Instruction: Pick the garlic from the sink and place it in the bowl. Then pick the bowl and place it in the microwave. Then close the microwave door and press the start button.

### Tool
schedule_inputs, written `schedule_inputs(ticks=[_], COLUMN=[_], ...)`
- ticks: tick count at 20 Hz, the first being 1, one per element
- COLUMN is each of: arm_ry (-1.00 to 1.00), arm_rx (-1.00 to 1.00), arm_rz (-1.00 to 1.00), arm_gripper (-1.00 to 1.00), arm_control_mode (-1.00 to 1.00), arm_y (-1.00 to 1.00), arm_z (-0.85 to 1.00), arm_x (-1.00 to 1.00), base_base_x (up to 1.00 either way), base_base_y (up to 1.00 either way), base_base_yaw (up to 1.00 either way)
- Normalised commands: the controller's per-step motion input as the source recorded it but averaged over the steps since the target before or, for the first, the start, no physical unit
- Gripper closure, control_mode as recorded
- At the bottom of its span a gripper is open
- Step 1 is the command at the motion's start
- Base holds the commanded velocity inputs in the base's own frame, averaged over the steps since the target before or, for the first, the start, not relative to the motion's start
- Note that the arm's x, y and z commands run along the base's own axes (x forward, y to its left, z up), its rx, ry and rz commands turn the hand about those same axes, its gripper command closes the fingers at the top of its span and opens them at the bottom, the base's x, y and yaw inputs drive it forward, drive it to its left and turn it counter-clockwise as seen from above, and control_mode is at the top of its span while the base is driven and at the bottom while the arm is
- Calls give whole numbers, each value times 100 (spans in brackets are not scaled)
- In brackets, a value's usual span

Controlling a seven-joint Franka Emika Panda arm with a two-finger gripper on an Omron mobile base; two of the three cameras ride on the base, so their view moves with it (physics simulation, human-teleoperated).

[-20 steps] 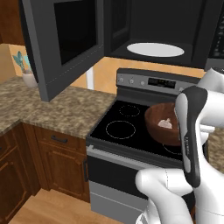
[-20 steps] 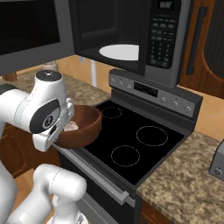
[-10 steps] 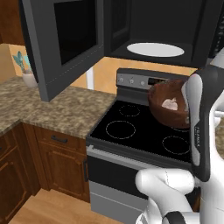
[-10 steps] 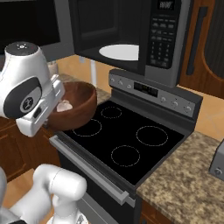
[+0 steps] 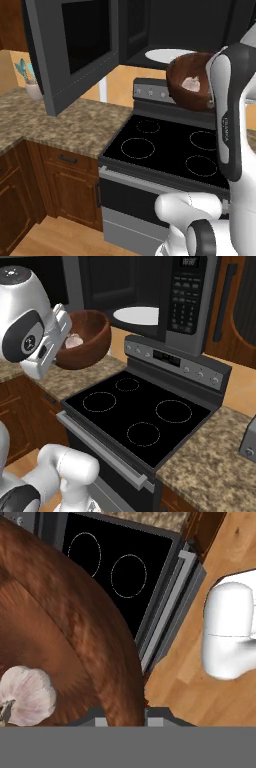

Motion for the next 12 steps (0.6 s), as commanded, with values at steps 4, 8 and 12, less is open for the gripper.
schedule_inputs(ticks=[4,8,12], arm_ry=[-17,-17,-16], arm_rx=[-8,-1,0], arm_rz=[-6,-1,-6], arm_gripper=[100,100,100], arm_control_mode=[-100,-100,-100], arm_y=[4,0,-1], arm_z=[38,24,33], arm_x=[56,43,46], base_base_x=[0,0,0], base_base_y=[0,0,0], base_base_yaw=[0,0,0])
